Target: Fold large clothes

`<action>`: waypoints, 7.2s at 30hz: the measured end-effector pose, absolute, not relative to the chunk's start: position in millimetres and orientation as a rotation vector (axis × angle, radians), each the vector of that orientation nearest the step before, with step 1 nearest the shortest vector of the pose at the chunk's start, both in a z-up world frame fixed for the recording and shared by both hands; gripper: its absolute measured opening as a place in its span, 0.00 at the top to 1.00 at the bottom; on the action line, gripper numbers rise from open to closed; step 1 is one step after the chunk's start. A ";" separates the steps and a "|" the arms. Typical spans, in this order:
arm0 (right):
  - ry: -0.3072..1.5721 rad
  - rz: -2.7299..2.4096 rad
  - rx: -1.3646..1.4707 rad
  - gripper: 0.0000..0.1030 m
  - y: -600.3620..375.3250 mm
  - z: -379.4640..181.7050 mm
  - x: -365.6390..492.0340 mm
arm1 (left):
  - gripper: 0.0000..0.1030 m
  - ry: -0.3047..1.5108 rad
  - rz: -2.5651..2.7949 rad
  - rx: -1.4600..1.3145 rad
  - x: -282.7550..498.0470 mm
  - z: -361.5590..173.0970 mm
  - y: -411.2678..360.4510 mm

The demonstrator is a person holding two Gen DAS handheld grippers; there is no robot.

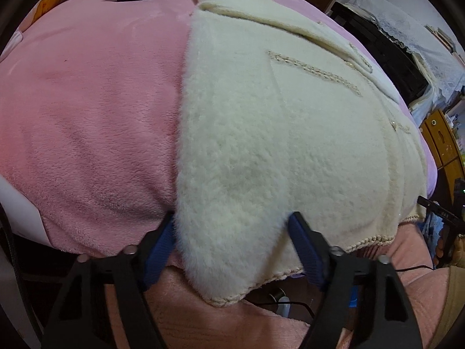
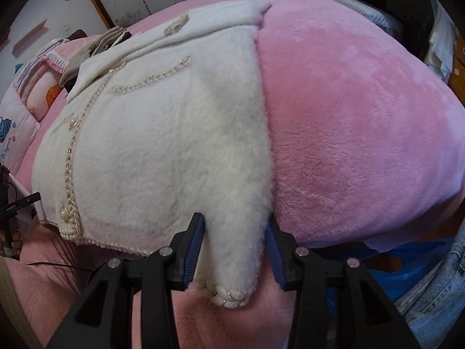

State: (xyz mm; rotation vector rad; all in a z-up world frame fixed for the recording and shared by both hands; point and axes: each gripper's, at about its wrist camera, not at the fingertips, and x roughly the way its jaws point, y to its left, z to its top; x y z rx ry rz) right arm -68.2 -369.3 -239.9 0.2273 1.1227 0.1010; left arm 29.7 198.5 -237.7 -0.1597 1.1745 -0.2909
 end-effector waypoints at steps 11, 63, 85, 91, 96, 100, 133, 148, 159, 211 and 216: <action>1.121 0.162 0.214 0.77 -364.4 -239.8 -65.1 | 0.56 1.176 -0.293 -0.222 28.1 -238.0 206.9; 0.916 0.014 0.663 0.61 -411.1 -168.6 272.6 | 0.60 1.091 -0.084 -0.629 382.1 -167.3 186.3; 0.918 0.082 0.257 0.55 -402.6 -160.5 316.8 | 0.19 0.927 -0.217 0.046 380.9 -129.2 152.2; 0.939 0.141 0.290 0.55 -402.8 -170.3 330.0 | 0.19 0.913 -0.304 0.149 370.6 -118.3 140.9; 0.949 0.162 0.329 0.55 -401.8 -176.4 339.2 | 0.19 0.946 -0.241 0.256 395.5 -137.7 124.2; 0.957 0.170 0.323 0.55 -401.1 -175.5 343.3 | 0.19 0.992 -0.230 0.249 419.4 -149.9 119.2; 0.724 0.043 0.165 0.93 -379.0 -116.2 283.5 | 0.91 0.900 -0.006 0.123 419.7 -118.2 112.9; 0.772 -0.157 0.119 0.93 -370.9 -142.0 383.0 | 0.91 0.895 0.223 0.197 501.2 -143.8 91.8; 0.950 -0.215 0.195 0.73 -392.1 -187.1 394.9 | 0.76 0.890 0.266 0.401 512.5 -184.8 70.2; 0.872 -0.376 0.158 0.92 -326.9 -183.6 165.2 | 0.02 0.885 0.390 -0.075 257.1 -192.1 118.8; 0.892 -0.354 0.249 0.92 -334.2 -172.8 159.4 | 0.02 0.915 0.354 -0.116 249.1 -175.7 119.5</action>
